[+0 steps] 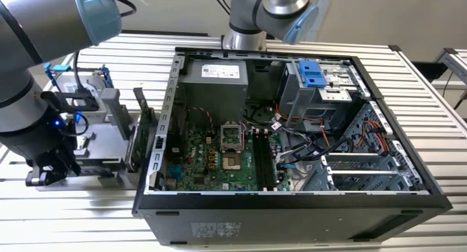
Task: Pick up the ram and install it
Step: 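Pick up the ram and move it above insertion slot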
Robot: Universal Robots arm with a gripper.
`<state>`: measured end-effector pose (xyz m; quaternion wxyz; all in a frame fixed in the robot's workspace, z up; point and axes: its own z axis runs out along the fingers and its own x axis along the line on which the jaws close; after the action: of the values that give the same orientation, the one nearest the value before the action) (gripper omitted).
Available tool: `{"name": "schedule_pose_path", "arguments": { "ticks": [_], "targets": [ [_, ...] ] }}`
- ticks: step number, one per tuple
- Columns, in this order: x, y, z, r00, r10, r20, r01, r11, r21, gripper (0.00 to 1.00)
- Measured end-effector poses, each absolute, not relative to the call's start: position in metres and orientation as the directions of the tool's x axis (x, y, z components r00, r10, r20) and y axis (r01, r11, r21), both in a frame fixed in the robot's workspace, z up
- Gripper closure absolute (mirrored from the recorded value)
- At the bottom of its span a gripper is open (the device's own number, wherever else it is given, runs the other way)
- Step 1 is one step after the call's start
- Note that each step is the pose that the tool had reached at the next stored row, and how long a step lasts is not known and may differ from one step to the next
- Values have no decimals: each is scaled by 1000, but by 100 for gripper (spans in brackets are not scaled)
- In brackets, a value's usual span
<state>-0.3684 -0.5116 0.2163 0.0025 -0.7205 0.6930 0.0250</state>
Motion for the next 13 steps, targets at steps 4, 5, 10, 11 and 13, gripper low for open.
{"name": "schedule_pose_path", "arguments": {
  "ticks": [4,5,10,11,13],
  "targets": [
    [-368,-512,219,38,-998,-40,-999,-39,31,100],
    [-368,-512,220,38,-998,-40,-999,-39,31,100],
    [-368,-512,222,38,-998,-40,-999,-39,31,100],
    [-368,-512,222,38,-998,-40,-999,-39,31,100],
    [-368,-512,223,38,-998,-40,-999,-39,31,100]
  ]
}}
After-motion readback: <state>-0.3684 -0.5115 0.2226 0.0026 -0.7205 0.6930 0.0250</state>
